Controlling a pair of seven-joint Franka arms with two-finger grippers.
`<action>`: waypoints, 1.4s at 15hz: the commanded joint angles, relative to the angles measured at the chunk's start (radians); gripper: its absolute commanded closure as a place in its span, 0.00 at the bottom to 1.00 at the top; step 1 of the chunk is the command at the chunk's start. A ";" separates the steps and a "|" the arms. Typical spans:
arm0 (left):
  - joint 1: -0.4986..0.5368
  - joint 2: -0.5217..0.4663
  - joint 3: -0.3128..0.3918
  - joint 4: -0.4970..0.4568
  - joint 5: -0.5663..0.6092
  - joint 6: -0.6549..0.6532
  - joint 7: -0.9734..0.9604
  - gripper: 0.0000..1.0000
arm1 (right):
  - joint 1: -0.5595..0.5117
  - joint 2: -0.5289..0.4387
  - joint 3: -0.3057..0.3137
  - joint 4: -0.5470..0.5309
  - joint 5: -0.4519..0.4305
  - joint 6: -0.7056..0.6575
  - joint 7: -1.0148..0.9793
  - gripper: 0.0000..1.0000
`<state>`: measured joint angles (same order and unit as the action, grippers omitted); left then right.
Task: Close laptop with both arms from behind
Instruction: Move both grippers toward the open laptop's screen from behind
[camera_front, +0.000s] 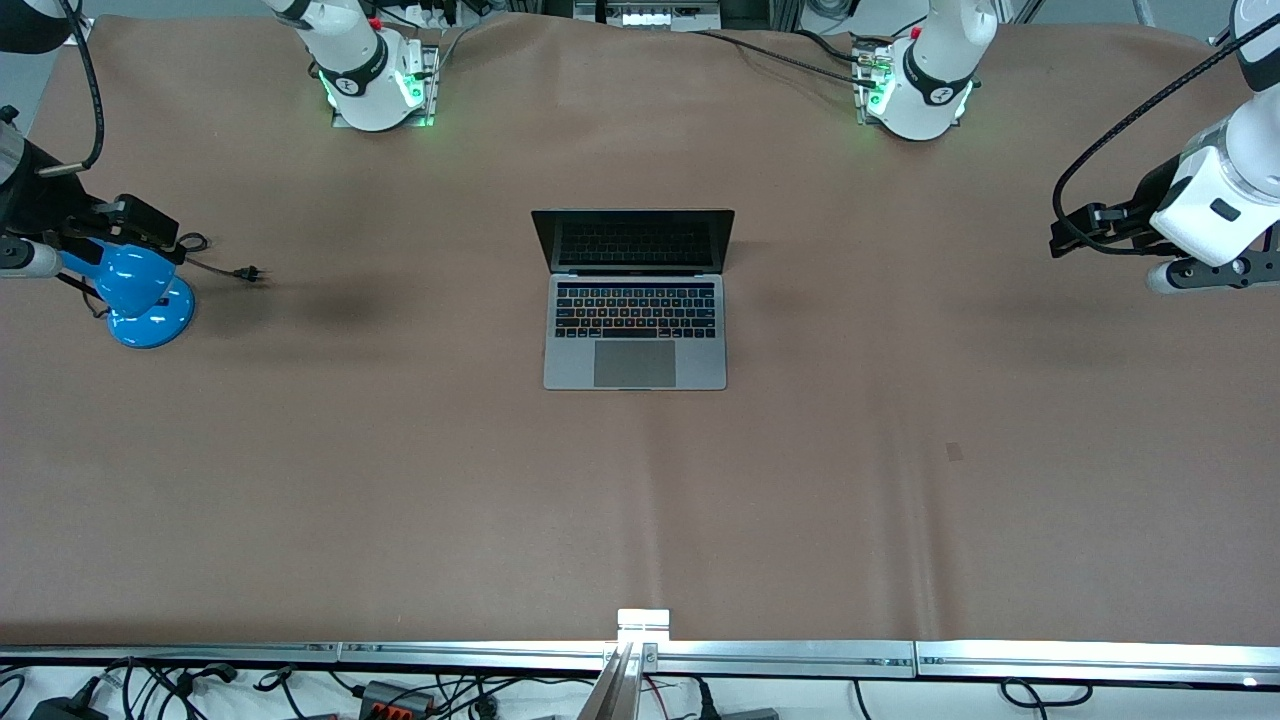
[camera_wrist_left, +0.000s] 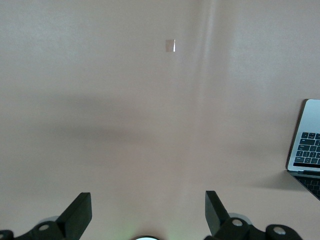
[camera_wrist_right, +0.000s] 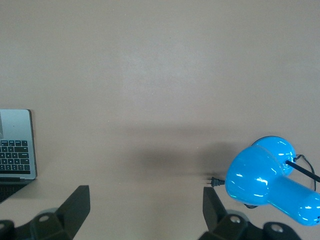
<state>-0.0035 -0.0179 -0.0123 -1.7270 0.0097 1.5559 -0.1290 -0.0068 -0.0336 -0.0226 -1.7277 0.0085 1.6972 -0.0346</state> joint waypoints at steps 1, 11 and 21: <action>0.010 -0.016 -0.009 -0.005 -0.002 -0.013 0.003 0.00 | -0.010 -0.031 0.007 -0.024 -0.010 -0.004 -0.007 0.00; 0.028 0.013 -0.023 0.010 -0.060 -0.097 0.072 0.99 | -0.007 -0.014 0.012 -0.013 -0.016 -0.048 -0.010 1.00; -0.032 0.064 -0.079 -0.028 -0.244 -0.172 0.097 0.99 | 0.111 0.024 0.015 -0.154 0.151 -0.114 0.002 1.00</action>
<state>-0.0021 0.0092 -0.0520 -1.7350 -0.1604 1.3919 -0.0439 0.0664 0.0075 -0.0077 -1.8151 0.1051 1.5714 -0.0349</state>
